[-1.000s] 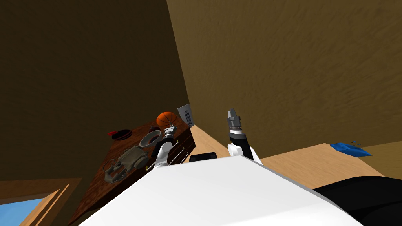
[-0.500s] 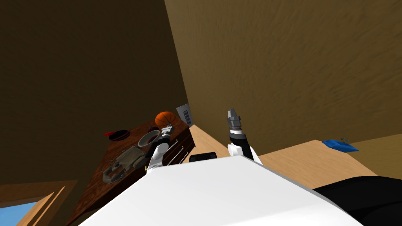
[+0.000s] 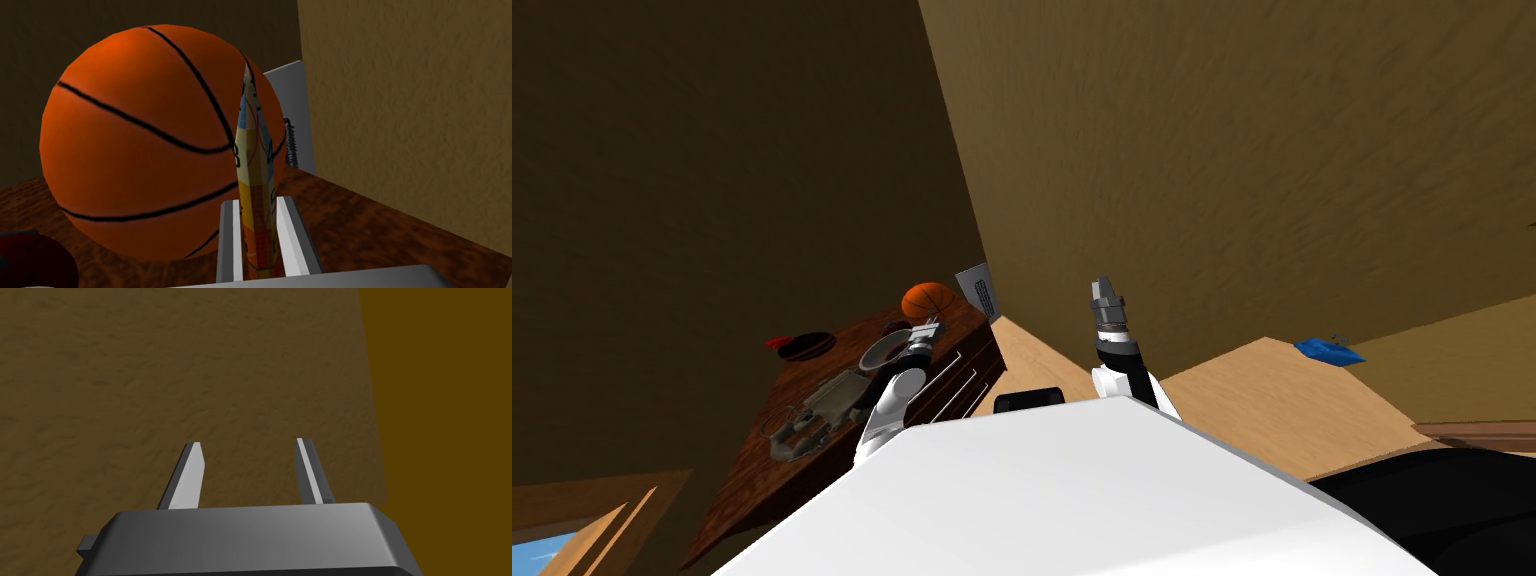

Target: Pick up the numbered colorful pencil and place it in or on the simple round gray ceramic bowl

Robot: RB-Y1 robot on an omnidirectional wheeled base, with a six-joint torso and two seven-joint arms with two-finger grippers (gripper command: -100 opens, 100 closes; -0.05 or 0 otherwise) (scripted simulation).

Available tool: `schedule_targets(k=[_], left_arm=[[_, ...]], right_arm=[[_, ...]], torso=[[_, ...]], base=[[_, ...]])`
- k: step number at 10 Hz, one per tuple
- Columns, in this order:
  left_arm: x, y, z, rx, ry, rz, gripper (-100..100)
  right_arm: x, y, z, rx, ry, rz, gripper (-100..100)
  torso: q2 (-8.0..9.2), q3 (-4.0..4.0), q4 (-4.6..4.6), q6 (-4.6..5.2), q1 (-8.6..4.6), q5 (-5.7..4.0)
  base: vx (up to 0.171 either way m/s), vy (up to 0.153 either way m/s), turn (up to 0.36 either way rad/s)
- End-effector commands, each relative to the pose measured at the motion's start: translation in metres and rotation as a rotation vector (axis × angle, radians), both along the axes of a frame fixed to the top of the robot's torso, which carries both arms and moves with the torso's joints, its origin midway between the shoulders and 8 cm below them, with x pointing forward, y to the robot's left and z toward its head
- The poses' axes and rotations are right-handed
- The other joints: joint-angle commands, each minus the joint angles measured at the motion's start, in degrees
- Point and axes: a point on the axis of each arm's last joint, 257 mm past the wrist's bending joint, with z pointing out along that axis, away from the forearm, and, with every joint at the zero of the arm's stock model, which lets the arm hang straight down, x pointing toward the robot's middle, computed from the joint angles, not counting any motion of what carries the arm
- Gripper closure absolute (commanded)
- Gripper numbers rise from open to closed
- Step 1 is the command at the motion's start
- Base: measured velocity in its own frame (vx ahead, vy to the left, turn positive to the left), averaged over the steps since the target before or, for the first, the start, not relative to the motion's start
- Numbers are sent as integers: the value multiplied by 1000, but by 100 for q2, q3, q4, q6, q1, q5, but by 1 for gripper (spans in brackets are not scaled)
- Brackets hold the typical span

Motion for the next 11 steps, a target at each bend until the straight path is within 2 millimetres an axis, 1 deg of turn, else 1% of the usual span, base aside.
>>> schedule_targets(k=[1, 3, 4, 6, 8, 11], left_arm=[[-6, 8, 7, -2, 1, 0, 100], [-19, 20, 14, -38, 1, 9, 100], [-23, 22, 15, -51, 1, 13, 100], [-36, 29, 17, -101, 1, 27, 100], [-48, 34, 20, -141, 1, 37, 100], [-61, 41, 32, -158, 3, 34, 100]], right_arm=[[0, 0, 0, 0, 0, 0, 0], [0, 0, 0, 0, 0, 0, 0], [0, 0, 0, 0, 0, 0, 0], [0, 0, 0, 0, 0, 0, 0], [0, 0, 0, 0, 0, 0, 0], [0, 0, 0, 0, 0, 0, 0]], torso=[[0, 0, 0, 0, 0, 0], [11, 8, 4, -3, 3, -1], [9, 7, 4, -3, 1, -1], [-5, 0, 2, -5, 16, 5], [-21, -9, 0, -6, 24, 10], [-56, -28, -6, -6, 33, 16]], base=[[-164, -18, -97], [-140, -20, -105], [-108, -11, -45], [-85, 10, -30], [-40, 5, 27], [30, 12, 74]])
